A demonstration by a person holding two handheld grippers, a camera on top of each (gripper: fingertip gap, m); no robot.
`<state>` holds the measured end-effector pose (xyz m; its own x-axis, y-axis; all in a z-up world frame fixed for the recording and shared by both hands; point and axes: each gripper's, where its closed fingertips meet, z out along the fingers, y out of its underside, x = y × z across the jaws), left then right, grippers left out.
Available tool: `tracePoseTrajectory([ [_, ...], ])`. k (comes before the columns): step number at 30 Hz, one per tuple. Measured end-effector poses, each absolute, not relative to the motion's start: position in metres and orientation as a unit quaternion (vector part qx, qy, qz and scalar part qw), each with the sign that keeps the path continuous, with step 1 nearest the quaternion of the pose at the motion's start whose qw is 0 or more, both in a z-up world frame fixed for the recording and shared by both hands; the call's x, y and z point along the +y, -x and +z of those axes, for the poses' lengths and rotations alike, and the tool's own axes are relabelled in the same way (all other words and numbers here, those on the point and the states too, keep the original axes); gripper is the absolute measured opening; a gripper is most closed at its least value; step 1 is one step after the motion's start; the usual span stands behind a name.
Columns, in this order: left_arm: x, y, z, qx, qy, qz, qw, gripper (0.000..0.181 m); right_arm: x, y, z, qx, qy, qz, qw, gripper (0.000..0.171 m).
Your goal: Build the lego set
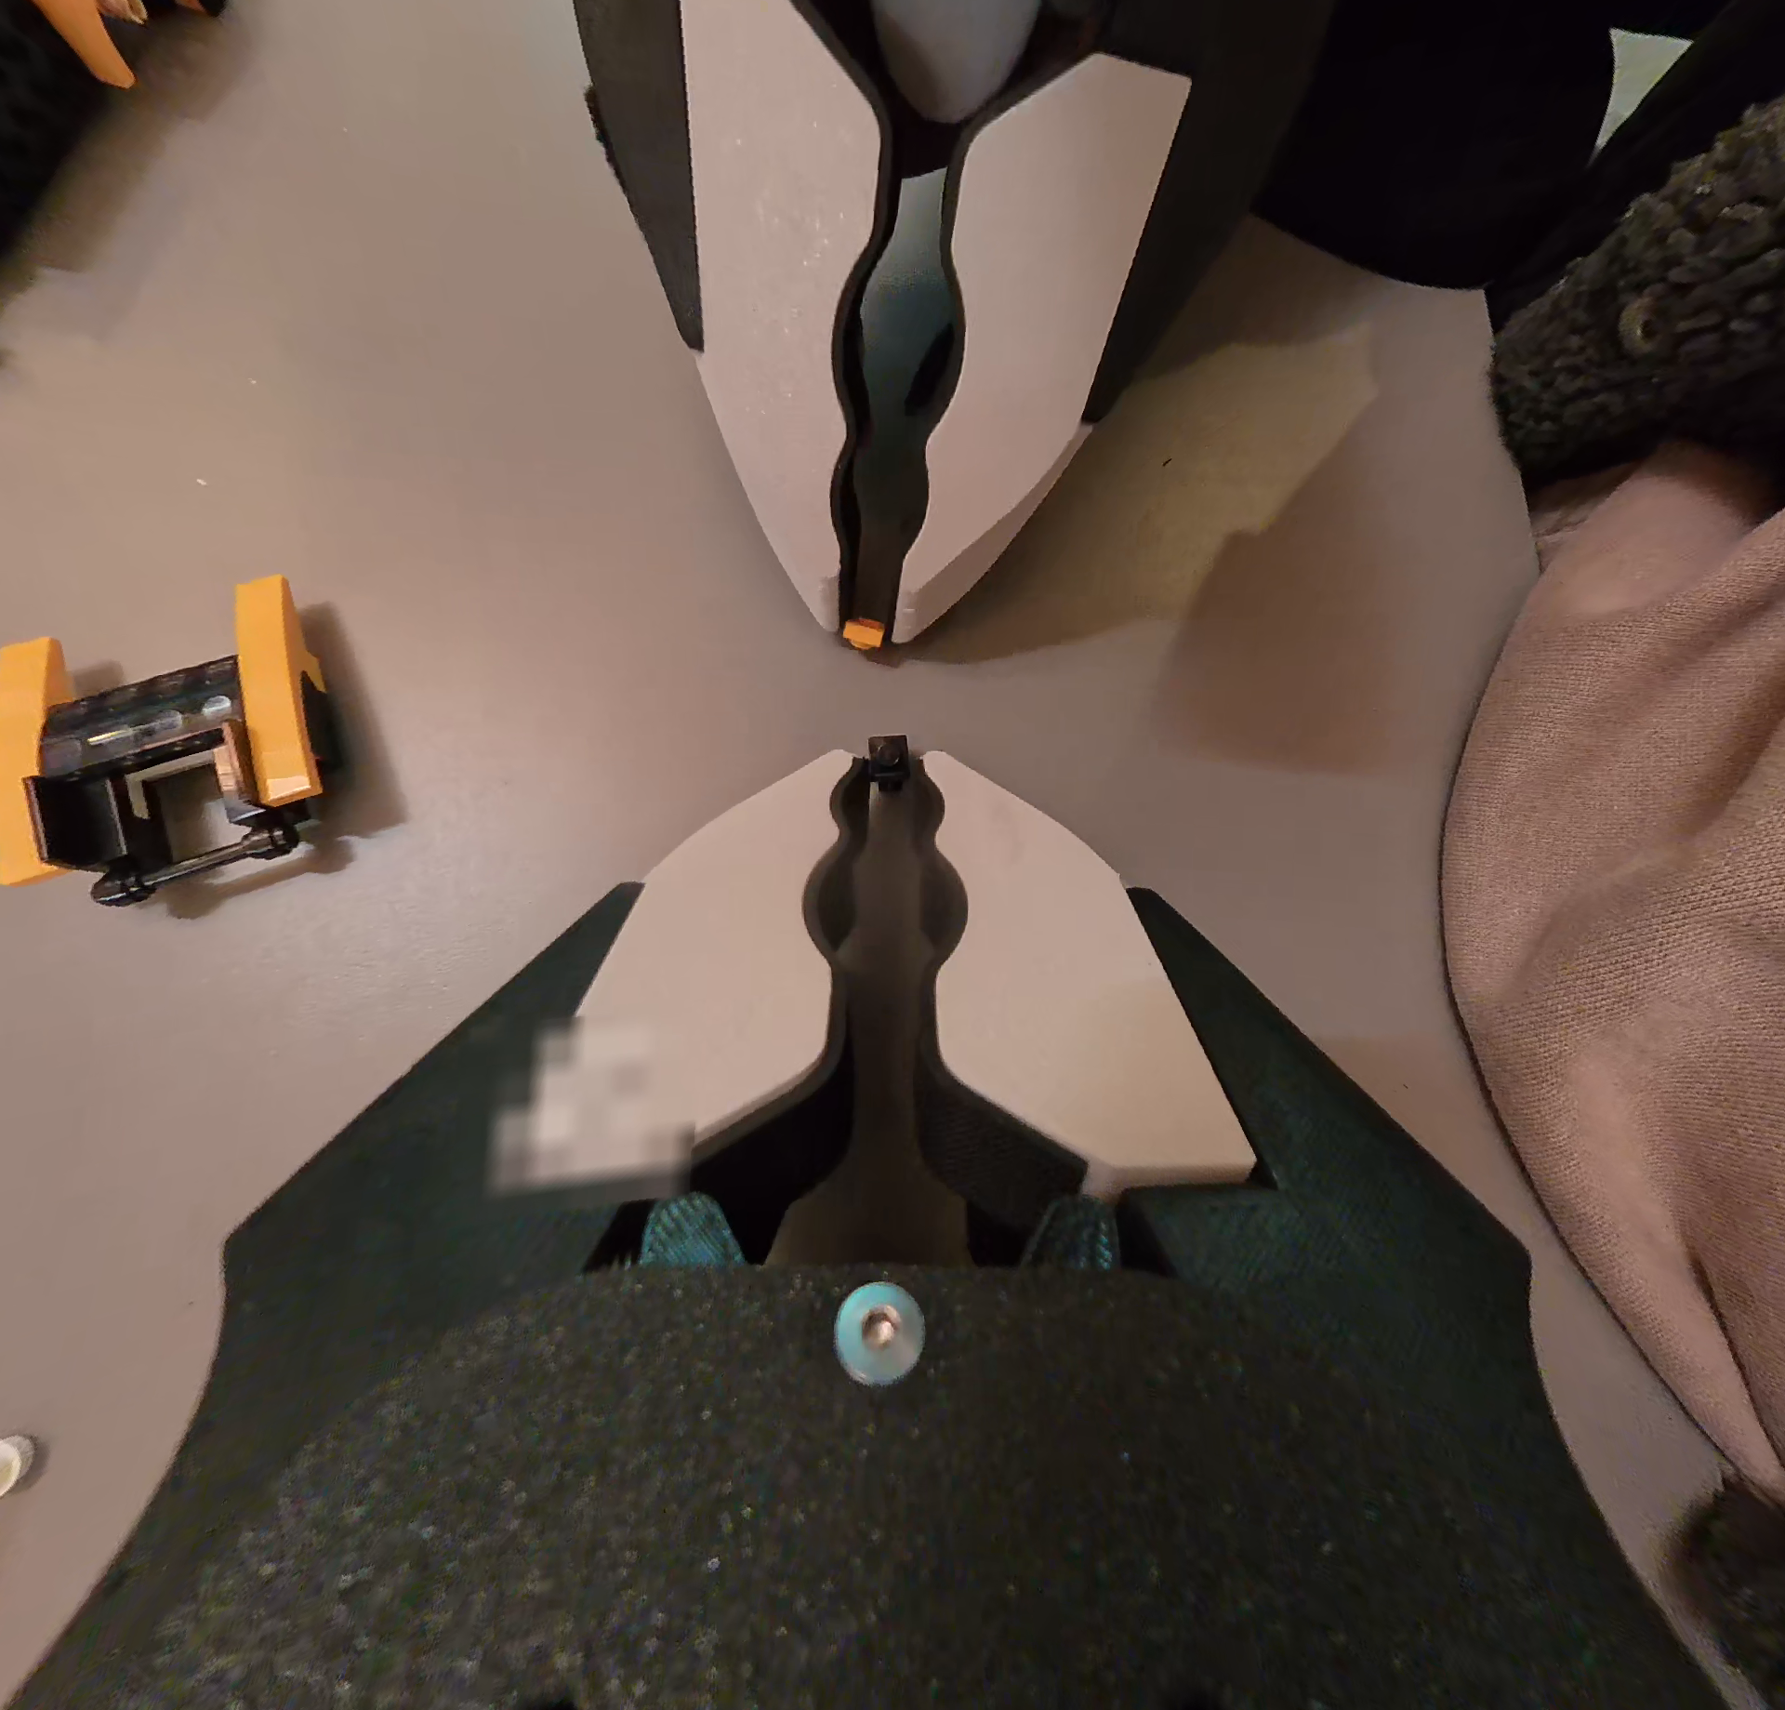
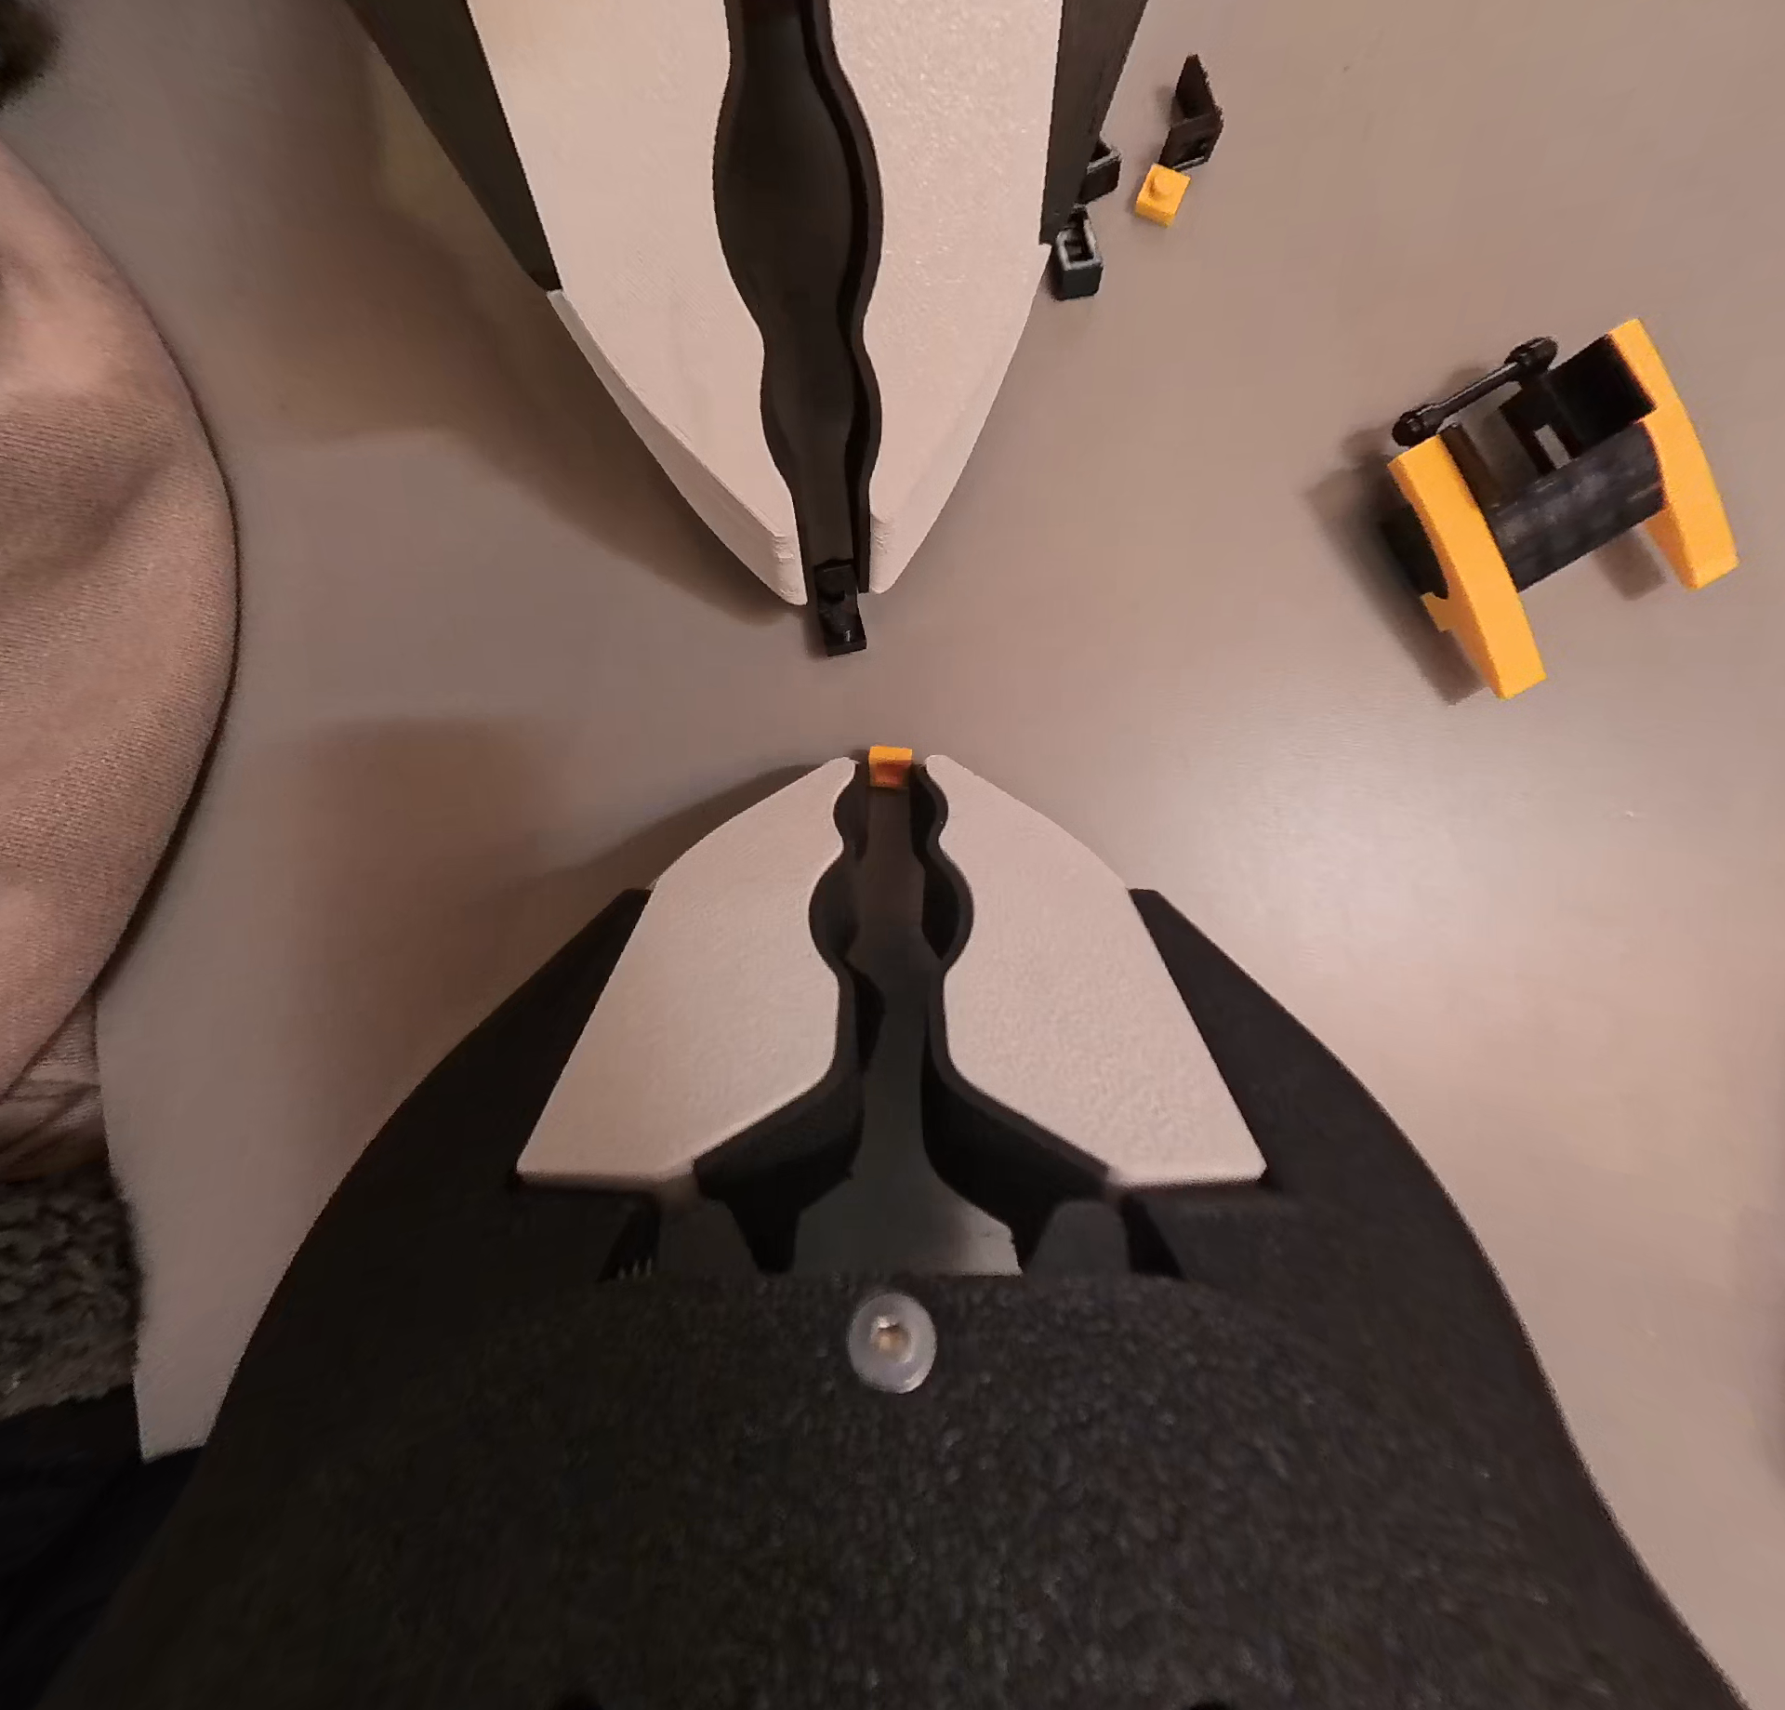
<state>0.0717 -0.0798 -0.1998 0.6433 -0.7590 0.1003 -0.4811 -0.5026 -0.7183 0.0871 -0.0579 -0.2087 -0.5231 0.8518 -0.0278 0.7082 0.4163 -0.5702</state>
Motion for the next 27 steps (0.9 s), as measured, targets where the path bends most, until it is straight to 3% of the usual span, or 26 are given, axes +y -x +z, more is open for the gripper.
tracePoseTrajectory([
  [7, -0.072, -0.067, -0.188, 0.339, 0.837, -0.223, 0.368, 0.008, -0.068, -0.067, -0.176, -0.79, 0.443, 0.371, 0.202, 0.011],
  [19, -0.068, -0.065, -0.175, 0.331, 0.821, -0.234, 0.403, 0.008, -0.065, -0.071, -0.193, -0.803, 0.445, 0.343, 0.198, 0.012],
  [27, -0.065, -0.057, -0.192, 0.361, 0.835, -0.153, 0.387, 0.008, -0.062, -0.067, -0.189, -0.798, 0.451, 0.336, 0.216, 0.012],
])
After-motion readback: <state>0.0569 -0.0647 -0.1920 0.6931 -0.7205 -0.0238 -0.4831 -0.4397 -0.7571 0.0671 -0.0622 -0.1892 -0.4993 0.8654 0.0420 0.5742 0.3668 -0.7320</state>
